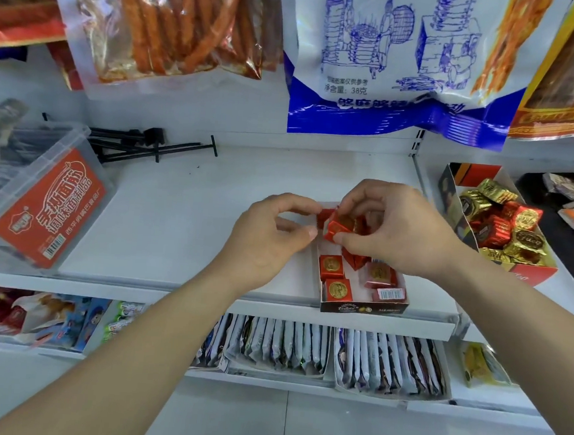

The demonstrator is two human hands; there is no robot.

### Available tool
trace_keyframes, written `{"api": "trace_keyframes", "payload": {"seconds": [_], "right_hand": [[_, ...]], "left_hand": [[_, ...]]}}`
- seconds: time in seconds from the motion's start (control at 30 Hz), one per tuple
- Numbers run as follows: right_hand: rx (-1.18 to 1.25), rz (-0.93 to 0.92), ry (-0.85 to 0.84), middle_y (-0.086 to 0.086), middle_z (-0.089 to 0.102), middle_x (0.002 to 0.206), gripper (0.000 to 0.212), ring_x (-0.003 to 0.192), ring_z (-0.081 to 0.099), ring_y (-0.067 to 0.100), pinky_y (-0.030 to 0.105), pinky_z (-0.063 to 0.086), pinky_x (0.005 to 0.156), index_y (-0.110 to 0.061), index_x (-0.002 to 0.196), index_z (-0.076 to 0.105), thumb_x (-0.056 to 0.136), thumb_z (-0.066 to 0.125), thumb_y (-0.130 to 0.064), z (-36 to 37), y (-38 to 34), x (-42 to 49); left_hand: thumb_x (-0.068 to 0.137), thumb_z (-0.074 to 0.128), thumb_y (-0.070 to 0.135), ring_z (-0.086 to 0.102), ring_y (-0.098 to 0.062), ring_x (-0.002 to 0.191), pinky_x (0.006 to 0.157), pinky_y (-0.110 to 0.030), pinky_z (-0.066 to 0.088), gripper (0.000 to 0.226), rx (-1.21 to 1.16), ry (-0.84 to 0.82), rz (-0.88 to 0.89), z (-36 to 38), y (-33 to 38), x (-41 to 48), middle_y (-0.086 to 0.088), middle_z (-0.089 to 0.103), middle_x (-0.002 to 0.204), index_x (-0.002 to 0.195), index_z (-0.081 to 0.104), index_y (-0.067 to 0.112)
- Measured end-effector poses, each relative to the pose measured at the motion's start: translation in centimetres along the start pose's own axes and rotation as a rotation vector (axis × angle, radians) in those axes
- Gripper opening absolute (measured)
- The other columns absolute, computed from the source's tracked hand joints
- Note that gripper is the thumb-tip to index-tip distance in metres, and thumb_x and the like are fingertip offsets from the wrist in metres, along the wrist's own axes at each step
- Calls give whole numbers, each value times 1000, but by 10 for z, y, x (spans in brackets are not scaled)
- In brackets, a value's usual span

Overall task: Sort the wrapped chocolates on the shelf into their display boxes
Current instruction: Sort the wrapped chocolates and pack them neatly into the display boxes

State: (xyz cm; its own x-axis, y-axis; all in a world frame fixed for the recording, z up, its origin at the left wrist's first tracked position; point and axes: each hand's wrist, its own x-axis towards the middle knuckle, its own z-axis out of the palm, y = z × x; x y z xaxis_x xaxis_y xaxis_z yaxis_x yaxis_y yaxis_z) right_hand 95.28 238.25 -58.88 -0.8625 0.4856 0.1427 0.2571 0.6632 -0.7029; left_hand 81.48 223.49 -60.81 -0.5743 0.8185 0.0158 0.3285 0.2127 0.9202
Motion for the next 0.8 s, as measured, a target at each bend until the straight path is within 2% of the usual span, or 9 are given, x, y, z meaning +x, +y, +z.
{"api": "trace_keyframes", "payload": {"seconds": [0.1,0.2,0.27,0.37,0.47,0.57,0.63,0.7,0.8], "right_hand": [[-135,3,-96,-14,71,92,28,74,60,-12,18,47,65,-35,92,65,71,83,-36,1,3,4],[-227,-44,-157,-19,71,97,29,95,65,-3,29,54,84,-36,96,65,72,81,-36,3,1,8],[-249,-70,-189,-21,70,98,28,97,64,-3,23,52,85,-37,97,65,74,81,-36,3,1,12],[-259,-96,-225,-25,68,94,22,87,60,-9,11,44,77,-40,98,70,78,79,-38,3,4,15],[-233,-110,-230,-24,68,92,14,83,60,-6,10,42,73,-40,100,73,87,70,-38,3,7,14],[-230,-138,-250,-19,72,101,16,91,62,-1,11,44,79,-36,104,75,94,62,-32,4,11,10],[-176,-133,-171,-16,72,103,17,93,62,1,18,49,84,-30,102,76,94,63,-23,2,13,7],[-74,-85,2,-16,70,98,14,86,64,4,24,53,80,-27,97,76,91,66,-18,-5,14,4],[-135,-58,119,-18,63,99,13,82,59,1,13,43,66,-31,101,71,89,69,-25,-13,17,2]], "left_hand": [[91,68,18,68,-12,90,87,-40,58,20,45,-17,-22,4,-11,-1,15,70,103,103,70,34],[92,67,15,70,-14,87,84,-35,59,18,8,-35,-51,6,-16,0,7,72,96,100,71,30],[92,65,11,71,-17,84,77,-27,58,18,-41,-53,-61,5,-16,1,-1,72,96,102,71,24],[93,64,8,72,-19,85,73,-19,55,19,-82,-82,-64,2,-17,1,-5,71,98,106,70,20],[93,66,15,70,-16,89,81,-28,57,17,-36,-83,-45,3,-19,2,3,72,97,102,71,29],[92,66,22,67,-8,87,85,-32,57,15,52,-69,-16,7,-19,3,13,71,92,97,73,35],[92,66,24,63,-2,81,81,-24,54,13,132,-55,15,11,-16,4,15,71,90,97,73,34],[92,65,25,60,1,76,71,-14,49,12,165,-31,39,14,-12,5,13,69,88,96,74,32],[91,66,27,55,7,71,62,-6,42,8,166,28,30,18,-8,8,12,65,81,95,73,30]]}}
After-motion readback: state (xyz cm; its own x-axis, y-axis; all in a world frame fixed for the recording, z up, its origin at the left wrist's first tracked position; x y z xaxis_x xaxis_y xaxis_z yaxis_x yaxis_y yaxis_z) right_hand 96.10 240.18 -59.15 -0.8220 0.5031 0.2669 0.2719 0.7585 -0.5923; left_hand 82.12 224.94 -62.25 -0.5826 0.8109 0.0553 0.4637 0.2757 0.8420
